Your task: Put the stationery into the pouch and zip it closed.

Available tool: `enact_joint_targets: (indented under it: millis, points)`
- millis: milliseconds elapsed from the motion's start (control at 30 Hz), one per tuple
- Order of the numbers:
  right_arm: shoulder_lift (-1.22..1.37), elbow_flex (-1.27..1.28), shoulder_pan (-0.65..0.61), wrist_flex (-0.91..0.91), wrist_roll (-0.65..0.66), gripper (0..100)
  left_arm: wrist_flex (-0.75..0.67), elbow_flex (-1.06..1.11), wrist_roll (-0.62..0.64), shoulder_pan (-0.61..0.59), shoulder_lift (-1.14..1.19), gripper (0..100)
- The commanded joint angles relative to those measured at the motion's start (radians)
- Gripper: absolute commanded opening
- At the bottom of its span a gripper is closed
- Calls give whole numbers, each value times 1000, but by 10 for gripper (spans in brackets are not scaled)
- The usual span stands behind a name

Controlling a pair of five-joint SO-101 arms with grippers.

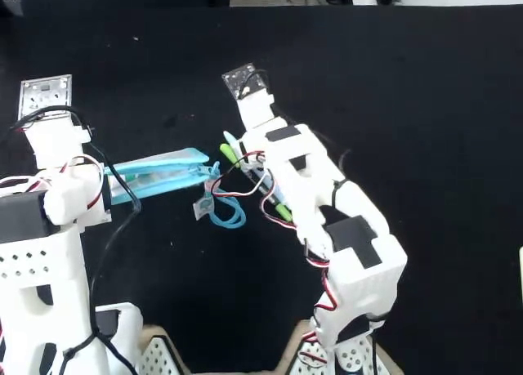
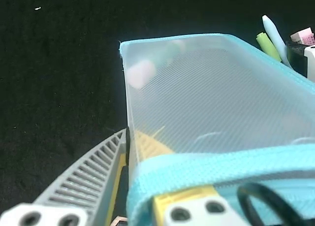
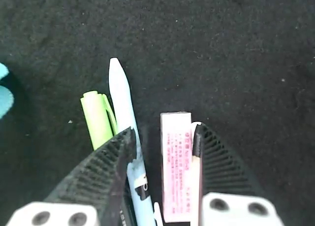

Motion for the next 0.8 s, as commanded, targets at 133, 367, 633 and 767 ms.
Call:
enact_joint_targets:
  millis: [133,367,633,767]
  points:
    - [-122,97,-23,-103,78,185,9,-7,-2,4,5,30]
    - [-33,62,12,-137,92,184,11,-7,-2,2,5,30]
    - [51,-82,23,20,86,152,11,-7,-2,2,5,30]
    - [30,-79,28,25,84,110,11,-5,-2,2,5,30]
